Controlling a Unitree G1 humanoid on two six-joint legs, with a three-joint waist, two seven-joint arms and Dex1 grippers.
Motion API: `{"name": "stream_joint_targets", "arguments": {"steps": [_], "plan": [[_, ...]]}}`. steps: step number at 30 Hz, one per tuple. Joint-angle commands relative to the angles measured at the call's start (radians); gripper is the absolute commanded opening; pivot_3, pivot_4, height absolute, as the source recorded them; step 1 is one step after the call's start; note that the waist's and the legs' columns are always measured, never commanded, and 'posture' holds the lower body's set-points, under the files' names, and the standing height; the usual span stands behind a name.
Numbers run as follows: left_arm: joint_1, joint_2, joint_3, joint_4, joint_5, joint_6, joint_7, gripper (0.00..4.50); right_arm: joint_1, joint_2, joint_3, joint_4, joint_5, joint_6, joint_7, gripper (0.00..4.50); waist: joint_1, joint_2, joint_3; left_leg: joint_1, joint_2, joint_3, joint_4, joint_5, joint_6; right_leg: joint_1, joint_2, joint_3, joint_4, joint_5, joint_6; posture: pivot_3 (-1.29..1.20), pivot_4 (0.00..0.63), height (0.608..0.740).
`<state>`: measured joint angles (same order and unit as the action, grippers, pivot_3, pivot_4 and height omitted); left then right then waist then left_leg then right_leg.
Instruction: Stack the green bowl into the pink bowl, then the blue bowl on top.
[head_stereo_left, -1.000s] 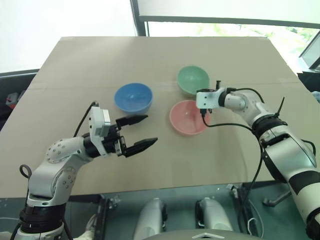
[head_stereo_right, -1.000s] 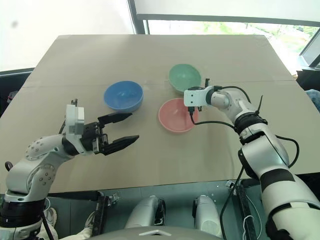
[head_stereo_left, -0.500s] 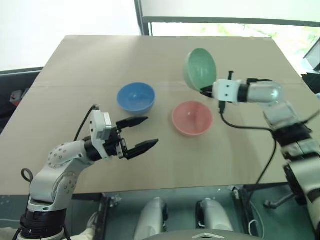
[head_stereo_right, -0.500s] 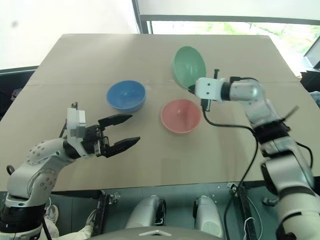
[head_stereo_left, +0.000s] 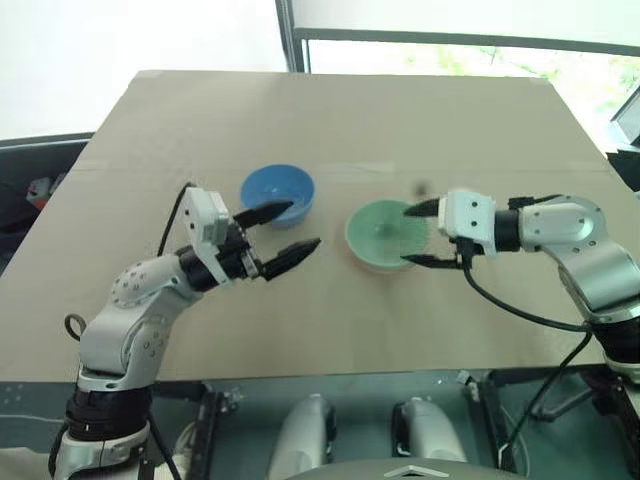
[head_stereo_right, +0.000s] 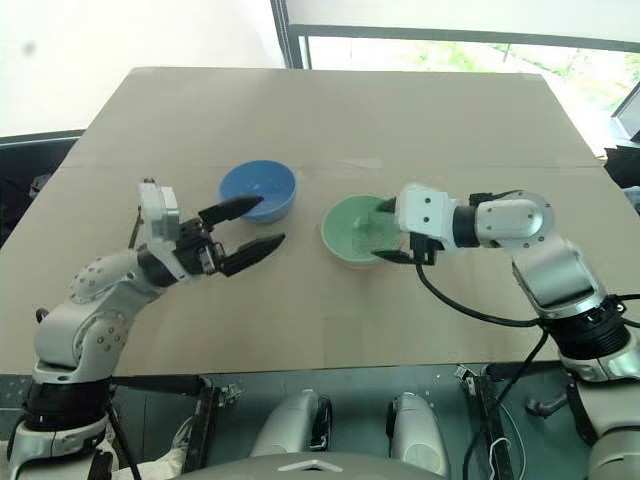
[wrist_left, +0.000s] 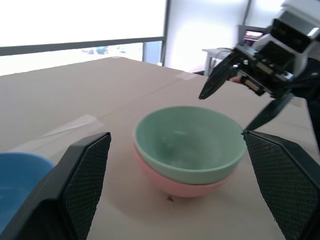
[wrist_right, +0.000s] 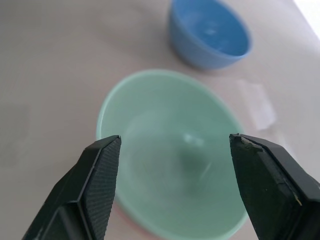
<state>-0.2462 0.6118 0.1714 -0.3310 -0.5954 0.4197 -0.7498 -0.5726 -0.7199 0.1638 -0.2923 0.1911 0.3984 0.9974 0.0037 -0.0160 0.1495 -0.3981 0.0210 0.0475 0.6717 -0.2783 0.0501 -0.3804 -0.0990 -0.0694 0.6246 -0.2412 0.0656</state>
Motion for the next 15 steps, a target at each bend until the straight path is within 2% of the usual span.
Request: {"name": "stream_joint_targets", "arguments": {"steps": [1, 5, 7, 9, 15], "plan": [[-0.058, 0.032, -0.053, -0.07, 0.185, 0.116, 0.221, 4.5, 0.019, 0.022, -0.111, -0.077, 0.063, 0.057, -0.075, 3.44, 0.009, 0.0, 0.0, 0.0, 0.0, 0.0, 0.0, 0.0, 0.0, 0.0, 0.0, 0.0, 0.0, 0.0, 0.0, 0.0, 0.15, 0.74], [-0.124, 0.082, -0.132, -0.116, 0.257, 0.198, 0.238, 4.5, 0.049, 0.035, -0.137, -0.13, 0.085, 0.098, -0.122, 3.44, 0.013, 0.0, 0.0, 0.0, 0.0, 0.0, -0.001, 0.0, 0.0, 0.0, 0.0, -0.001, 0.0, 0.0, 0.0, 0.0, 0.15, 0.74], [-0.183, 0.194, -0.251, -0.096, 0.369, 0.21, 0.164, 4.5, 0.075, 0.038, -0.144, -0.164, 0.099, 0.116, -0.139, 3.44, 0.013, -0.001, 0.001, 0.0, 0.0, 0.0, -0.001, 0.0, 0.0, 0.0, 0.0, 0.0, 0.0, 0.0, 0.0, 0.0, 0.15, 0.74], [-0.242, 0.255, -0.334, -0.061, 0.429, 0.242, 0.117, 4.5, 0.098, 0.041, -0.158, -0.193, 0.116, 0.133, -0.157, 3.44, 0.01, -0.001, 0.001, 0.001, -0.002, 0.001, 0.0, 0.0, 0.0, 0.0, 0.002, 0.0, 0.0, 0.0, 0.0, 0.0, 0.15, 0.74], [-0.35, 0.268, -0.447, 0.061, 0.547, 0.273, 0.081, 4.5, 0.131, 0.038, -0.202, -0.242, 0.169, 0.159, -0.187, 3.44, 0.01, -0.001, 0.001, 0.001, -0.002, 0.001, -0.001, 0.0, 0.0, -0.001, 0.003, 0.001, 0.0, 0.0, 0.0, 0.0, 0.15, 0.74]]}}
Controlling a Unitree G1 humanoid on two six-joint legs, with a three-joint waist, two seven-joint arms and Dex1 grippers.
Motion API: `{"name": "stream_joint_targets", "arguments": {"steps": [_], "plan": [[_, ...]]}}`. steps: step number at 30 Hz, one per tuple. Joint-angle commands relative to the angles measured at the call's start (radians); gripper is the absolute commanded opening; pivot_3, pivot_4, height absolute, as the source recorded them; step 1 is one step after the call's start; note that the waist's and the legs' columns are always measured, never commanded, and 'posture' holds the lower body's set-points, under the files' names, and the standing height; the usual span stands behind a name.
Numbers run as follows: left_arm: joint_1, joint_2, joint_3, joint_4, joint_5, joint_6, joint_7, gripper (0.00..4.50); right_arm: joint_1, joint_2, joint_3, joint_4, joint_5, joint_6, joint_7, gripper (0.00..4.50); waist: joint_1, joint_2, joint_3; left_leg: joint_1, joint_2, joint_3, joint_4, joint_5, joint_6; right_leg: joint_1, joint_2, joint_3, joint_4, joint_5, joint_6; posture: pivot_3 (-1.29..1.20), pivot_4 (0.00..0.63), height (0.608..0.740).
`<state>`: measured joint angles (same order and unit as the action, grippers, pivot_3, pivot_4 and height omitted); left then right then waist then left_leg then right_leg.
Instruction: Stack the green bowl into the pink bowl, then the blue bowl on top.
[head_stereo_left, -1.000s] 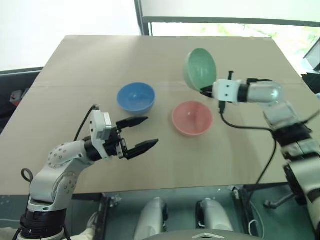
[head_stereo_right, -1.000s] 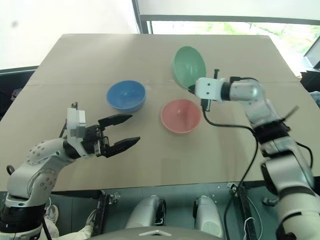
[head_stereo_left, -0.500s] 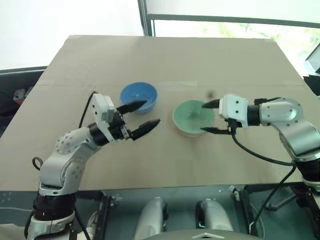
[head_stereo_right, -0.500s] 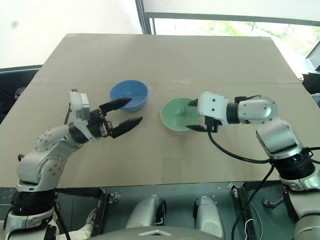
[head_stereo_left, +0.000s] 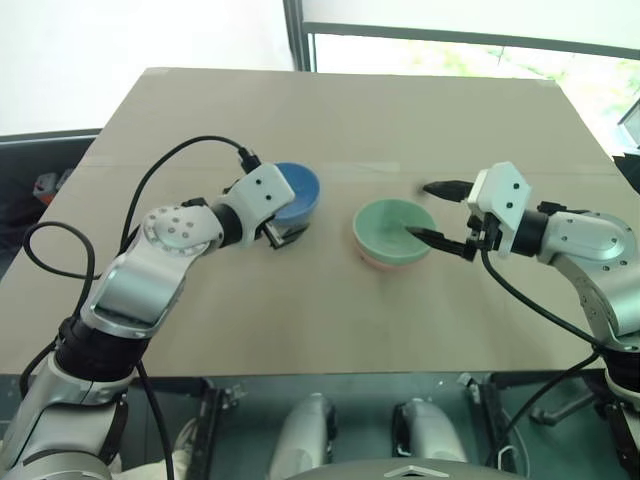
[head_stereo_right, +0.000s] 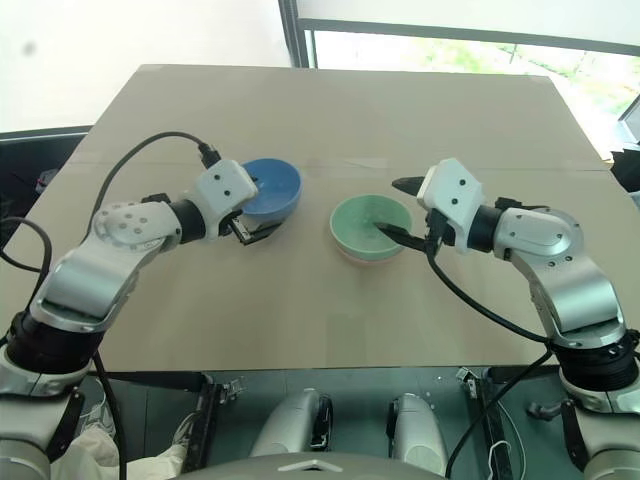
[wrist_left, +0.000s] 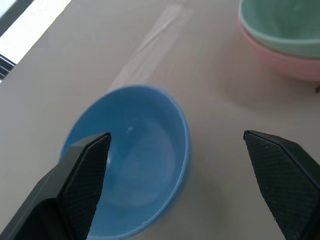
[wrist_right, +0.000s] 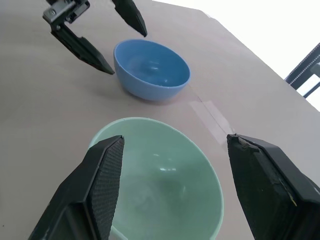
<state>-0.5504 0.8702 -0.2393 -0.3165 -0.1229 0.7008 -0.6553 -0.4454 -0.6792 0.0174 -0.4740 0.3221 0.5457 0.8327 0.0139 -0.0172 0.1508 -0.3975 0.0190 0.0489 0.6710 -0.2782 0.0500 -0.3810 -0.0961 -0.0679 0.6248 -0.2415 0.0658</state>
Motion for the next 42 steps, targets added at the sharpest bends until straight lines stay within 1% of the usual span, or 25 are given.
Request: {"name": "stream_joint_targets", "arguments": {"steps": [1, 4, 6, 7, 8, 9, 12, 14, 15, 16, 19, 21, 23, 25, 28, 31, 34, 35, 36, 37, 39, 40, 41, 42], "plan": [[-0.054, 0.011, -0.057, 0.076, 0.106, -0.028, -0.014, 4.5, 0.007, -0.002, -0.063, -0.069, 0.049, 0.016, -0.027, 3.44, 0.0, 0.0, 0.0, 0.0, 0.0, 0.0, 0.0, 0.0, 0.0, 0.0, 0.0, 0.0, 0.0, 0.0, 0.0, 0.0, 0.15, 0.74], [-0.079, -0.008, -0.092, 0.162, 0.162, -0.037, -0.016, 4.5, 0.015, 0.0, -0.08, -0.095, 0.081, 0.037, -0.042, 3.44, 0.001, 0.0, 0.0, -0.001, 0.0, 0.0, 0.0, 0.0, 0.0, 0.0, 0.001, 0.0, 0.0, 0.0, 0.0, 0.0, 0.15, 0.74], [-0.097, -0.031, -0.092, 0.204, 0.178, -0.035, -0.018, 3.99, 0.021, -0.006, -0.081, -0.108, 0.087, 0.041, -0.05, 3.47, 0.001, 0.0, 0.0, -0.001, 0.0, 0.0, 0.0, 0.0, 0.0, 0.0, 0.001, 0.0, 0.0, 0.0, 0.0, 0.0, 0.15, 0.74], [-0.106, -0.04, -0.09, 0.223, 0.184, -0.04, -0.022, 3.69, 0.023, -0.009, -0.083, -0.115, 0.091, 0.044, -0.055, 3.47, 0.002, 0.0, 0.0, -0.001, 0.0, 0.0, 0.0, 0.0, 0.0, -0.001, 0.001, 0.0, 0.0, 0.0, 0.0, 0.0, 0.15, 0.74], [-0.115, -0.049, -0.09, 0.238, 0.191, -0.048, -0.028, 3.29, 0.027, -0.011, -0.085, -0.122, 0.095, 0.047, -0.058, 3.47, 0.003, 0.0, 0.0, -0.001, 0.0, 0.0, 0.0, 0.0, 0.0, -0.001, 0.0, 0.0, 0.0, 0.0, 0.0, 0.0, 0.15, 0.74], [-0.121, -0.055, -0.089, 0.251, 0.197, -0.054, -0.034, 2.8, 0.029, -0.013, -0.086, -0.127, 0.099, 0.051, -0.062, 3.47, 0.003, 0.0, 0.0, -0.002, 0.0, 0.0, 0.0, 0.0, 0.0, -0.001, 0.0, 0.0, 0.0, 0.0, 0.0, 0.0, 0.15, 0.74], [-0.129, -0.068, -0.087, 0.271, 0.208, -0.066, -0.05, 1.61, 0.033, -0.016, -0.092, -0.14, 0.111, 0.061, -0.075, 3.47, 0.002, -0.001, 0.0, -0.002, 0.0, 0.0, 0.0, 0.0, 0.0, -0.001, 0.0, 0.0, 0.0, 0.0, 0.0, 0.0, 0.15, 0.74], [-0.131, -0.075, -0.084, 0.277, 0.212, -0.078, -0.063, 0.71, 0.037, -0.019, -0.097, -0.148, 0.118, 0.068, -0.081, 3.47, 0.001, -0.001, 0.0, -0.002, 0.0, 0.0, 0.0, 0.0, 0.0, -0.001, 0.0, 0.0, 0.0, 0.0, 0.0, 0.0, 0.15, 0.74], [-0.13, -0.079, -0.081, 0.276, 0.209, -0.083, -0.073, 0.35, 0.04, -0.022, -0.1, -0.151, 0.119, 0.07, -0.084, 3.47, 0.001, -0.001, 0.0, -0.002, 0.0, 0.0, 0.0, 0.0, 0.0, -0.001, 0.0, 0.0, 0.0, 0.0, 0.0, 0.0, 0.15, 0.74], [-0.13, -0.084, -0.076, 0.271, 0.204, -0.084, -0.082, 0.15, 0.043, -0.026, -0.102, -0.153, 0.12, 0.071, -0.087, 3.47, 0.001, -0.001, 0.0, -0.002, 0.0, 0.0, 0.0, 0.0, 0.0, -0.001, 0.0, 0.0, 0.0, 0.0, 0.0, 0.0, 0.15, 0.74], [-0.134, -0.104, -0.047, 0.237, 0.168, -0.109, -0.116, 0.15, 0.058, -0.037, -0.119, -0.159, 0.126, 0.076, -0.098, 3.47, 0.003, -0.001, 0.0, -0.002, 0.0, 0.0, 0.0, 0.0, 0.0, -0.001, 0.0, 0.0, 0.0, 0.0, 0.0, 0.0, 0.15, 0.74], [-0.147, -0.131, -0.007, 0.179, 0.096, -0.16, -0.165, 0.15, 0.079, -0.044, -0.148, -0.168, 0.134, 0.084, -0.111, 3.47, 0.005, -0.001, 0.0, -0.002, 0.0, -0.001, 0.001, 0.0, 0.0, -0.001, 0.0, 0.0, 0.0, 0.0, 0.0, 0.0, 0.15, 0.74], [-0.17, -0.16, 0.019, 0.119, 0.03, -0.25, -0.222, 0.15, 0.122, -0.055, -0.2, -0.184, 0.138, 0.092, -0.129, 3.47, 0.007, -0.002, 0.001, -0.003, 0.002, -0.001, 0.001, 0.0, 0.0, -0.001, -0.001, -0.001, 0.0, 0.0, 0.0, 0.0, 0.15, 0.74], [-0.19, -0.186, 0.024, 0.098, -0.008, -0.347, -0.274, 0.15, 0.171, -0.062, -0.255, -0.199, 0.136, 0.096, -0.15, 3.47, 0.008, -0.002, 0.001, -0.003, 0.002, -0.001, 0.002, 0.0, 0.001, -0.001, -0.002, -0.001, 0.0, 0.0, 0.0, 0.0, 0.15, 0.74], [-0.217, -0.251, 0.024, 0.121, -0.07, -0.481, -0.344, 0.15, 0.319, -0.043, -0.411, -0.242, 0.17, 0.082, -0.153, 3.47, 0.014, -0.002, 0.001, -0.003, 0.001, -0.001, 0.001, 0.0, 0.001, 0.0, -0.002, -0.002, 0.0, 0.0, 0.0, 0.0, 0.15, 0.74], [-0.245, -0.277, 0.003, 0.173, -0.086, -0.528, -0.416, 0.15, 0.442, -0.047, -0.524, -0.3, 0.194, 0.088, -0.146, 3.47, 0.02, -0.002, 0.001, -0.002, 0.001, -0.001, 0.001, 0.0, 0.001, 0.0, -0.001, -0.001, 0.0, 0.0, 0.0, 0.0, 0.15, 0.74], [-0.261, -0.297, -0.013, 0.234, -0.158, -0.523, -0.549, 0.15, 0.536, -0.053, -0.593, -0.351, 0.214, 0.09, -0.137, 3.47, 0.012, -0.001, 0.0, 0.0, -0.001, 0.001, 0.003, 0.0, 0.001, 0.001, -0.001, 0.001, 0.0, 0.0, 0.0, 0.0, 0.15, 0.74], [-0.265, -0.304, -0.017, 0.248, -0.17, -0.523, -0.577, 0.74, 0.553, -0.054, -0.606, -0.362, 0.219, 0.088, -0.138, 3.47, 0.009, -0.001, 0.0, 0.001, 0.0, 0.0, 0.004, 0.0, 0.001, 0.001, 0.0, 0.001, 0.0, 0.0, 0.0, 0.0, 0.15, 0.74], [-0.269, -0.311, -0.022, 0.265, -0.168, -0.524, -0.591, 1.0, 0.567, -0.054, -0.615, -0.372, 0.226, 0.088, -0.142, 3.47, 0.006, -0.001, 0.0, 0.001, 0.001, 0.0, 0.004, 0.0, 0.001, 0.002, 0.001, 0.001, 0.0, 0.0, 0.0, 0.0, 0.15, 0.74], [-0.272, -0.32, -0.031, 0.288, -0.151, -0.546, -0.601, 1.49, 0.58, -0.054, -0.624, -0.383, 0.235, 0.091, -0.148, 3.47, 0.005, -0.001, 0.0, 0.001, 0.001, 0.0, 0.005, 0.0, 0.001, 0.002, 0.001, 0.001, 0.001, 0.0, 0.0, 0.0, 0.15, 0.74], [-0.275, -0.346, -0.04, 0.336, -0.115, -0.603, -0.593, 2.2, 0.612, -0.052, -0.646, -0.41, 0.256, 0.1, -0.153, 3.47, 0.003, -0.002, 0.0, 0.001, 0.001, 0.0, 0.006, 0.0, 0.001, 0.002, 0.001, 0.001, 0.001, 0.0, 0.0, 0.0, 0.15, 0.74], [-0.277, -0.358, -0.043, 0.356, -0.097, -0.633, -0.581, 2.81, 0.632, -0.048, -0.662, -0.424, 0.267, 0.101, -0.153, 3.47, 0.004, -0.002, 0.0, 0.001, 0.001, 0.0, 0.006, -0.001, 0.001, 0.002, 0.001, 0.001, 0.001, 0.0, 0.0, 0.0, 0.15, 0.74], [-0.279, -0.365, -0.043, 0.369, -0.083, -0.654, -0.571, 3.19, 0.651, -0.045, -0.676, -0.436, 0.281, 0.104, -0.151, 3.47, 0.004, -0.002, 0.0, 0.001, 0.001, -0.001, 0.006, -0.001, 0.001, 0.002, 0.001, 0.001, 0.001, 0.0, 0.0, 0.0, 0.15, 0.74], [-0.28, -0.37, -0.041, 0.377, -0.074, -0.663, -0.563, 3.7, 0.669, -0.044, -0.69, -0.448, 0.296, 0.108, -0.148, 3.47, 0.005, -0.002, 0.0, 0.0, 0.001, -0.001, 0.006, -0.001, 0.002, 0.002, 0.001, 0.001, 0.0, 0.0, 0.0, 0.0, 0.15, 0.74]]}}
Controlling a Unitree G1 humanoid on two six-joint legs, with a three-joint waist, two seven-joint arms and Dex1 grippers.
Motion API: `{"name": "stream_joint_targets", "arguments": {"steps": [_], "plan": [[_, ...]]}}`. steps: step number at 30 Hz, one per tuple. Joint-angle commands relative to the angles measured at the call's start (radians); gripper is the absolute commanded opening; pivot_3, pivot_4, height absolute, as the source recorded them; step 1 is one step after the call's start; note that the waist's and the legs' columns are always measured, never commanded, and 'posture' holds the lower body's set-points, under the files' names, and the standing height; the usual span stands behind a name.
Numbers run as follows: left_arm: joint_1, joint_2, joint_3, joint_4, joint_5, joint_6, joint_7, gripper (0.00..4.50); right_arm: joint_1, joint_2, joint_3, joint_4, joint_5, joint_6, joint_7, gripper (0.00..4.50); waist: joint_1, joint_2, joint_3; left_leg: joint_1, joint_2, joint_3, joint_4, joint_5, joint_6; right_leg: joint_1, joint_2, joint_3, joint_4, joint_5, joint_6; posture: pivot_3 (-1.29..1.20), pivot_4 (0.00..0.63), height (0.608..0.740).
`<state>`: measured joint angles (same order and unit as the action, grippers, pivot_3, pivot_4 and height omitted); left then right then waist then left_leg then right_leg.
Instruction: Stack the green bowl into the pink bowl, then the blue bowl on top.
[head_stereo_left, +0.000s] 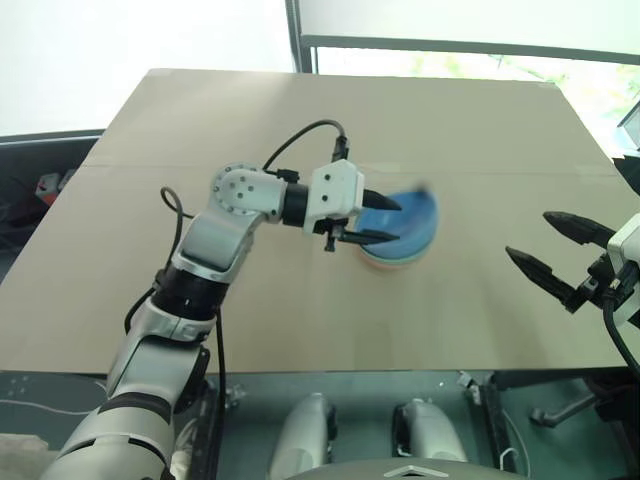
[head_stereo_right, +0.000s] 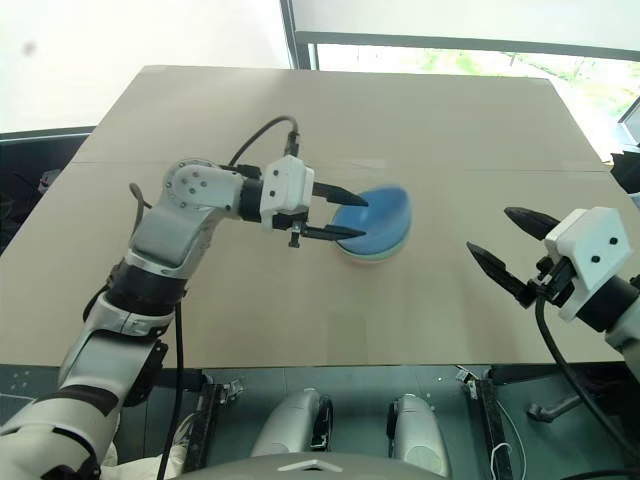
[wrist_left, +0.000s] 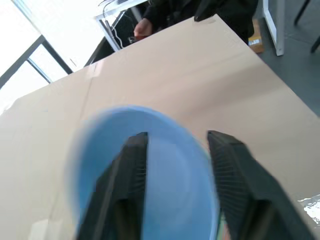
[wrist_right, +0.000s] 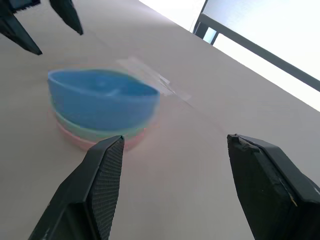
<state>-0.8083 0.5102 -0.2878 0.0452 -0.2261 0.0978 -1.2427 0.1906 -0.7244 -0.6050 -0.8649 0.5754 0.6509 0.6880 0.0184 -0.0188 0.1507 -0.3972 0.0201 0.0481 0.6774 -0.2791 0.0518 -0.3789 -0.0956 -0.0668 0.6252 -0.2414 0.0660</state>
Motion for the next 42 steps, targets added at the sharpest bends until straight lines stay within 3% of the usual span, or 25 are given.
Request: {"name": "stream_joint_targets", "arguments": {"steps": [1, 11, 14, 17, 23, 31, 37, 42], "plan": [[-0.021, -0.013, 0.015, 0.02, 0.035, -0.069, 0.032, 4.02, 0.048, 0.0, -0.079, -0.065, 0.062, 0.01, -0.002, 3.47, 0.001, 0.0, 0.0, 0.0, 0.0, 0.0, 0.0, 0.0, 0.0, 0.0, 0.0, 0.0, 0.0, 0.0, 0.0, 0.0, 0.15, 0.74], [0.02, 0.014, 0.167, 0.004, -0.032, 0.004, 0.115, 4.02, 0.064, -0.05, -0.129, -0.046, 0.267, 0.023, 0.012, 3.47, -0.002, 0.0, 0.0, 0.0, 0.002, 0.0, 0.002, -0.001, 0.002, 0.0, -0.001, 0.0, 0.0, 0.0, 0.0, 0.0, 0.15, 0.74], [0.071, 0.018, 0.258, -0.03, -0.188, 0.18, 0.115, 4.02, 0.081, -0.063, -0.136, -0.033, 0.259, 0.008, 0.014, 3.47, -0.003, 0.0, 0.0, 0.0, 0.002, 0.0, 0.002, -0.001, 0.002, 0.0, -0.001, 0.001, 0.0, 0.0, 0.0, 0.0, 0.15, 0.74], [0.144, 0.005, 0.36, -0.052, -0.251, 0.215, 0.196, 4.02, 0.104, -0.067, -0.141, -0.011, 0.223, -0.013, 0.019, 3.47, -0.002, -0.001, 0.0, -0.001, 0.002, 0.0, 0.002, -0.001, 0.002, 0.0, -0.001, 0.0, 0.0, 0.0, 0.0, 0.0, 0.15, 0.74], [0.328, 0.136, 0.41, -0.099, -0.29, 0.266, 0.12, 4.02, 0.161, -0.057, -0.082, 0.07, 0.016, -0.116, 0.015, 3.47, -0.003, -0.001, -0.001, 0.0, 0.002, 0.001, 0.002, -0.001, 0.002, 0.0, -0.002, 0.001, 0.0, 0.0, 0.0, 0.0, 0.15, 0.74], [0.59, 0.162, 0.469, -0.205, -0.309, 0.268, 0.168, 4.02, 0.26, -0.074, -0.137, 0.22, -0.029, -0.189, 0.165, 3.47, -0.001, -0.001, -0.001, 0.0, 0.002, 0.0, 0.003, -0.002, 0.002, 0.001, -0.002, 0.001, 0.0, 0.0, 0.0, 0.0, 0.15, 0.74], [0.667, 0.239, 0.549, -0.247, -0.347, 0.293, 0.149, 4.02, 0.3, -0.106, -0.232, 0.292, -0.036, -0.198, 0.246, 3.47, -0.001, -0.001, -0.002, 0.002, 0.003, 0.0, 0.003, -0.002, 0.002, 0.002, -0.002, 0.001, 0.0, 0.0, 0.0, 0.0, 0.15, 0.74], [0.646, 0.281, 0.563, -0.235, -0.36, 0.299, 0.135, 4.02, 0.309, -0.101, -0.235, 0.323, -0.053, -0.218, 0.27, 3.47, -0.001, -0.001, -0.002, 0.002, 0.002, 0.001, 0.003, -0.002, 0.003, 0.002, -0.003, 0.001, 0.0, 0.0, 0.0, 0.0, 0.15, 0.74]]}}
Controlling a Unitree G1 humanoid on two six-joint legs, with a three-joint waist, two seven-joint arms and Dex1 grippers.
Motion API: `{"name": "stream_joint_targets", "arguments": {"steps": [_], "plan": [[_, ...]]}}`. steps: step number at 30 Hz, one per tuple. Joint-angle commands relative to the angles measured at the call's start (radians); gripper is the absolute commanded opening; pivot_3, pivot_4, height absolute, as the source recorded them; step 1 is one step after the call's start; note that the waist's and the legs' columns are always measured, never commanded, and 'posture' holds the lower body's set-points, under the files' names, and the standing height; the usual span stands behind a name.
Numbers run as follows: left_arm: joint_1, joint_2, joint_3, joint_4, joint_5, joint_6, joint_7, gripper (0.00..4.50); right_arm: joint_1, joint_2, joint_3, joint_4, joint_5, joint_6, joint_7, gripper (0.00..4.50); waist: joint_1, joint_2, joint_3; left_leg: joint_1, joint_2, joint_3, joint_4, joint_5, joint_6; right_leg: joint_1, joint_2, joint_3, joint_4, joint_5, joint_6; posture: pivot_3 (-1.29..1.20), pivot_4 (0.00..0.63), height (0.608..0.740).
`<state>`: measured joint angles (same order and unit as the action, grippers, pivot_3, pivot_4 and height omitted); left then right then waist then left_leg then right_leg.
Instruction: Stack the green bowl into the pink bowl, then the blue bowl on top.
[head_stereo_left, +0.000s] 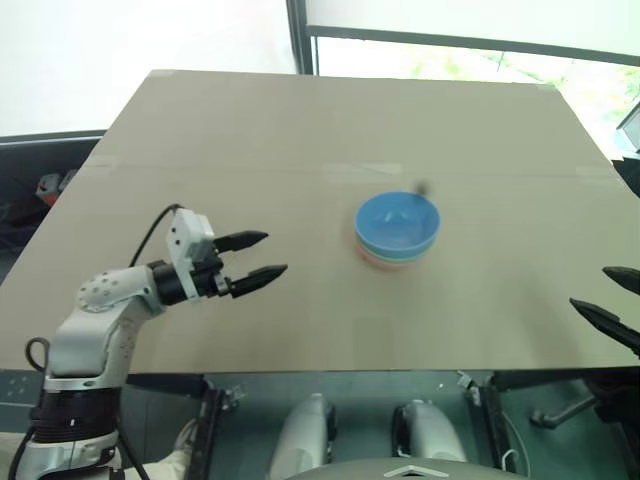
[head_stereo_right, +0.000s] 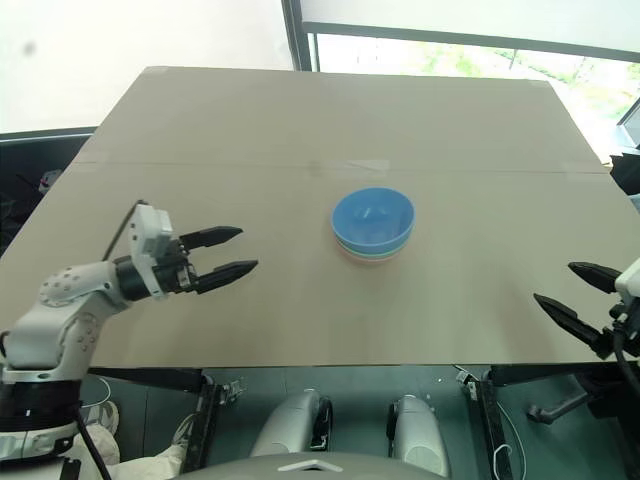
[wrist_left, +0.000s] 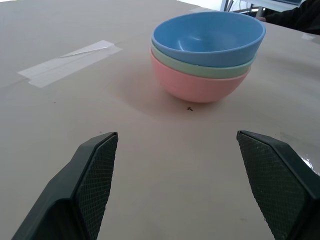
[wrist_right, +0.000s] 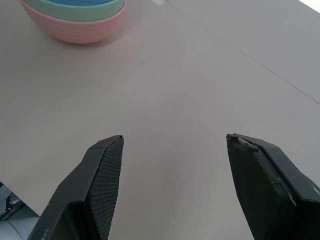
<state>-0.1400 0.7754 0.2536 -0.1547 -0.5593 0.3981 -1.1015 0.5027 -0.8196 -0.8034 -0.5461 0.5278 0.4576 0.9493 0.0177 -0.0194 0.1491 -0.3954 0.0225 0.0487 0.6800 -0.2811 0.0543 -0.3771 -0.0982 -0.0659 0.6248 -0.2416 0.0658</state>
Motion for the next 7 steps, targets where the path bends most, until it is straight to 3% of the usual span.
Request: {"name": "stream_joint_targets", "arguments": {"steps": [1, 7], "plan": [[-0.036, 0.014, 0.018, -0.034, -0.028, 0.003, 0.001, 4.02, -0.009, -0.004, -0.034, 0.007, -0.006, -0.024, 0.003, 3.47, 0.0, 0.0, 0.0, 0.0, 0.0, 0.0, 0.0, 0.0, 0.0, 0.0, 0.0, 0.0, 0.0, 0.0, 0.0, 0.0, 0.15, 0.74], [-0.068, 0.001, -0.002, -0.024, -0.024, 0.005, 0.011, 4.02, -0.042, -0.006, -0.008, 0.005, -0.006, -0.011, -0.012, 3.47, -0.001, 0.0, 0.0, 0.0, 0.0, 0.0, 0.0, 0.0, 0.0, 0.0, 0.0, 0.0, 0.0, 0.0, 0.0, 0.0, 0.15, 0.74]]}}
